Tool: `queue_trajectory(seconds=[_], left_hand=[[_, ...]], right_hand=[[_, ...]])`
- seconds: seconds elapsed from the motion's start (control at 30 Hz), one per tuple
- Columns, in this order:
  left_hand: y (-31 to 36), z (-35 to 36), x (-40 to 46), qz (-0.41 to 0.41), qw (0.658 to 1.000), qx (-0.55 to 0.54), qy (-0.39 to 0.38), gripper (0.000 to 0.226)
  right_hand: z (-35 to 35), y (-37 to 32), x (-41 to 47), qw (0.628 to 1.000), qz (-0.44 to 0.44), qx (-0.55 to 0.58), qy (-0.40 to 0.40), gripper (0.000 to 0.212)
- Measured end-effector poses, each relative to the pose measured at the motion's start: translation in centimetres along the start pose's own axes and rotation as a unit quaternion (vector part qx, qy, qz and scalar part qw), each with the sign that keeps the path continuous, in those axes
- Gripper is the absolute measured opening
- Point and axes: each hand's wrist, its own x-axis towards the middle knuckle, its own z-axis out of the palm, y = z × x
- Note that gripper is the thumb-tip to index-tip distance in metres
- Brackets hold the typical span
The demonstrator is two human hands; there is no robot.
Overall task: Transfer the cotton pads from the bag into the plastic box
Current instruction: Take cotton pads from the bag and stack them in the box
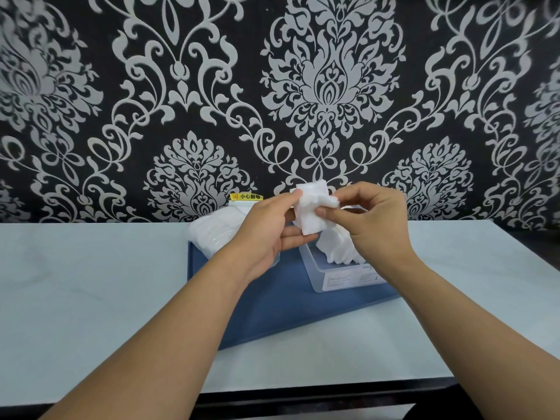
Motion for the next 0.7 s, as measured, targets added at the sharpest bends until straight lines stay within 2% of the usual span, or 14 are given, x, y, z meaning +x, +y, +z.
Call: queue_trajectory(seconds=[0.13,0.33,0.53,0.7], left_hand=[[0.06,-0.02,-0.06,-0.018,0.999,-0.040,0.004,0.025],[-0.11,-0.05,0.21,-0.008,0.999,-0.038,0.027,0.027],[-0.24,-0.33,0.36,0.020,0.999,-0.001,0.046,0.027],[-0.30,-0.33,0.19,0.068,0.994,0.072,0.056,0.028]], right_hand=[[0.07,0.12,-0.05,1.000,-0.024,0.003,0.015,0.015],[0.06,0.22,-0.01,0.998,-0.055,-0.015,0.020,0.018],[-0.11,-0.42,0.01,0.998,-0.019,-0.011,-0.053,0.016],[-0.49,-0.47,0.19,0.993,0.013,0.014,-0.119,0.016]])
